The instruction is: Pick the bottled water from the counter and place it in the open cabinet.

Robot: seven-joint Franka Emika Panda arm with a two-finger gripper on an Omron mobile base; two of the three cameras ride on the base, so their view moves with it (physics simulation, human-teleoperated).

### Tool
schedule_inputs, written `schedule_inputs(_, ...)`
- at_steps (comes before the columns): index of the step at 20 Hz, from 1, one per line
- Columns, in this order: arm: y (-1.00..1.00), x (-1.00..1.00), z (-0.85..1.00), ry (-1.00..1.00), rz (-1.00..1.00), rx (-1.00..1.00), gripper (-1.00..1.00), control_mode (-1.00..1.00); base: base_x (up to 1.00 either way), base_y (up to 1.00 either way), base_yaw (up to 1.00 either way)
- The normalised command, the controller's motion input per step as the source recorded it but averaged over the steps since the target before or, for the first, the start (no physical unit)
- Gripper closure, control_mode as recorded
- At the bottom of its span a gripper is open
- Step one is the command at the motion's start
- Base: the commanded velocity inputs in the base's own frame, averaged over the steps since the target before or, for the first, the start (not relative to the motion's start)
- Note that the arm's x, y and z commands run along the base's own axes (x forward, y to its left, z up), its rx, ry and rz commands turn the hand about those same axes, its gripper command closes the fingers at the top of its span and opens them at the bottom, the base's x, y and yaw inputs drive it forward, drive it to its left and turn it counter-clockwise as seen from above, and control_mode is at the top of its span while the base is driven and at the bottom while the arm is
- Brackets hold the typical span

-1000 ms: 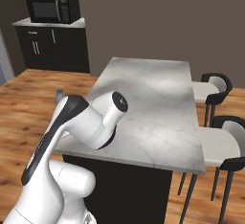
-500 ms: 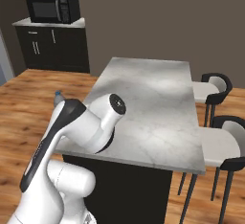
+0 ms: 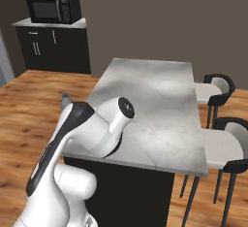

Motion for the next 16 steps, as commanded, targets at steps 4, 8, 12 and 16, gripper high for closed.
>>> schedule_inputs(4, -0.23, 0.0, 0.0, 0.0, 0.0, 0.03, 1.0, -1.0, 0.0, 0.0, 0.0)
schedule_inputs(8, -0.01, 0.0, -0.11, -0.06, 0.02, 0.09, 1.0, -1.0, 0.0, 0.0, 0.0)
schedule_inputs(12, 0.0, 0.0, -0.13, -0.01, 0.04, 0.14, 1.0, -1.0, 0.0, 0.0, 0.0)
schedule_inputs(16, 0.0, 0.0, -0.02, 0.0, 0.01, 0.06, 1.0, -1.0, 0.0, 0.0, 0.0)
